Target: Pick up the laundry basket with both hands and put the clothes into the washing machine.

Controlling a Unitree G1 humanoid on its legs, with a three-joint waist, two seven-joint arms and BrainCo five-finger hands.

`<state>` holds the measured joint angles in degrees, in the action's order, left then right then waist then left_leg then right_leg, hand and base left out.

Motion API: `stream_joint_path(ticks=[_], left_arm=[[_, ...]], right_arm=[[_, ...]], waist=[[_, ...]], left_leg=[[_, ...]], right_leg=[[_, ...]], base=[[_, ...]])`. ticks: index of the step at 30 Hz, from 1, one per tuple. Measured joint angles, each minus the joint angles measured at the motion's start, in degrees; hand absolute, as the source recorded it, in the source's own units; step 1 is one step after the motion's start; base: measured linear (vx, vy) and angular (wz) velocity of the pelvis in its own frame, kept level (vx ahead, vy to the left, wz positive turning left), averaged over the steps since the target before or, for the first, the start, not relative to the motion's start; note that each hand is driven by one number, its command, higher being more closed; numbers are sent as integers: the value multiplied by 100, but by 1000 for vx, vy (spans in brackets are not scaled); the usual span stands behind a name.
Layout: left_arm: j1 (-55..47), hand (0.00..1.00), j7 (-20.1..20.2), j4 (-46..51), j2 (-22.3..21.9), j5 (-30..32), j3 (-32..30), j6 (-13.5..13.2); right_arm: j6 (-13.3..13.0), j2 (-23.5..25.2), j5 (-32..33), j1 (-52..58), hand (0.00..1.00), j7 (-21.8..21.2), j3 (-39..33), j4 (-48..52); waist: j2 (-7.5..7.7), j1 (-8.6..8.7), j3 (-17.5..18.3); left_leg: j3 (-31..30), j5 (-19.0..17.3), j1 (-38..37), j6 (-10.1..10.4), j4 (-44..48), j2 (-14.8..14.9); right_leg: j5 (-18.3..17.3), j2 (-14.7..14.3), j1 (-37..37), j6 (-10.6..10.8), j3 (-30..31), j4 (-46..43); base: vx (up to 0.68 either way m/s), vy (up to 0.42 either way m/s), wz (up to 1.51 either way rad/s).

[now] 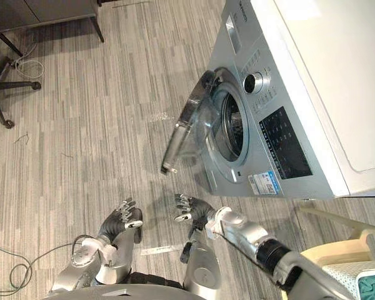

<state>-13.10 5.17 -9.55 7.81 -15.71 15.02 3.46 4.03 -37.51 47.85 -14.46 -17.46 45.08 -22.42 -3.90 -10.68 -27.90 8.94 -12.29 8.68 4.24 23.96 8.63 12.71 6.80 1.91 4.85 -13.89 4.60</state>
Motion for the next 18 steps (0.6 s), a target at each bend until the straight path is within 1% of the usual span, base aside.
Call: stream_joint_path(ticks=[1, 2, 3, 5, 6, 7, 8, 9, 10, 11, 13, 14, 15, 16, 18], left_arm=[[-4, 0, -1, 0, 37, -5, -74, 2], [-4, 0, -2, 1, 44, -18, -124, 2], [-9, 0, -12, 31, 45, -46, -191, 3], [-26, 0, -12, 165, 30, -47, -267, 16], [-37, 0, -5, 256, -10, -48, -311, 20], [-35, 0, 3, 290, -58, -48, -373, 21], [-31, 0, 3, 291, -86, -48, -395, 22], [-32, 0, 4, 291, -142, -47, -454, 31], [-32, 0, 5, 291, -162, -47, -476, 35], [-25, 0, 6, 294, -256, -46, -587, 43], [-23, 0, 2, 331, -341, -45, -744, 52], [-36, 0, -10, 335, -406, -44, -944, 59], [-47, 0, -13, 335, -420, -44, -1024, 63], [-78, 0, -27, 336, -431, -43, -1157, 64], [-147, 0, -42, 335, -429, -39, -1274, 63]], right_arm=[[5, 211, -4, 128, 0, -9, -130, -106], [13, 298, -8, 207, 0, -9, -187, -129], [16, 490, -57, 375, 0, -27, -368, -131], [17, 795, -106, 638, 0, -90, -594, -171], [18, 1031, -122, 783, 0, -104, -710, -306], [22, 1285, -275, 868, 0, -104, -811, -490], [25, 1405, -341, 893, 0, -103, -854, -579], [43, 1643, -426, 978, 0, -87, -966, -735], [59, 1719, -472, 983, 0, -77, -1003, -777], [136, 1964, -561, 1144, 0, -69, -1140, -829], [144, 2247, -675, 1313, 0, -68, -1410, -784], [139, 2495, -826, 1478, 0, -68, -1694, -743], [138, 2577, -883, 1548, 0, -67, -1797, -742], [125, 2697, -1015, 1697, 0, -68, -1955, -728], [118, 2823, -1164, 1904, 0, -70, -2133, -704]], waist=[[0, 7, 0], [0, 6, 0], [0, 7, 0], [0, 39, 0], [0, 92, 2], [4, 152, 4], [4, 163, 4], [3, 188, 4], [5, 197, 5], [7, 232, 9], [35, 258, 46], [73, 290, 206], [95, 305, 303], [157, 334, 518], [231, 380, 789]], left_leg=[[7, -4, -12, 2, 1, 1], [14, -3, -21, 5, 0, 2], [20, -13, -37, 44, -7, 3], [16, -7, -69, 57, -19, 4], [-6, -6, -89, 58, -20, 4], [-26, -3, -89, 61, -20, 3], [-25, -3, -87, 63, -20, 3], [-21, -2, -88, 64, -25, 3], [-21, -2, -90, 65, -27, 4], [-19, 0, -93, 71, -37, 5], [-5, 12, -119, 92, -101, 0], [-13, 14, -124, 100, -141, 3], [-12, 13, -135, 98, -161, 4], [3, 17, -201, 92, -247, -2], [55, 14, -389, 86, -362, -4]], right_leg=[[-20, 2, -6, -31, 6, 1], [-25, 1, -9, -37, 7, 1], [-55, 0, -18, -75, 1, 1], [-61, -4, -48, -82, -6, 2], [-80, -5, -81, -105, -30, 3], [-86, -5, -93, -109, -54, 4], [-87, -4, -90, -111, -57, 5], [-87, -4, -84, -110, -56, 8], [-87, -4, -84, -110, -57, 11], [-94, -5, -79, -103, -60, 28], [-113, -3, -71, -100, -61, 35], [-130, -7, -59, -83, -60, 30], [-143, -11, -59, -77, -61, 21], [-183, -9, -75, -69, -61, 6], [-198, -15, -175, -24, -31, 3]], base=[[-60, 4, -3], [-58, -4, -4], [-48, -13, -3], [-37, -18, 1], [-21, -16, 7], [-18, -15, 6], [0, 0, 0], [0, 0, 0], [0, 0, 0], [0, 0, 0], [28, -6, 0], [49, -9, -1], [90, -8, -2], [106, -4, -4], [163, 2, -10]])
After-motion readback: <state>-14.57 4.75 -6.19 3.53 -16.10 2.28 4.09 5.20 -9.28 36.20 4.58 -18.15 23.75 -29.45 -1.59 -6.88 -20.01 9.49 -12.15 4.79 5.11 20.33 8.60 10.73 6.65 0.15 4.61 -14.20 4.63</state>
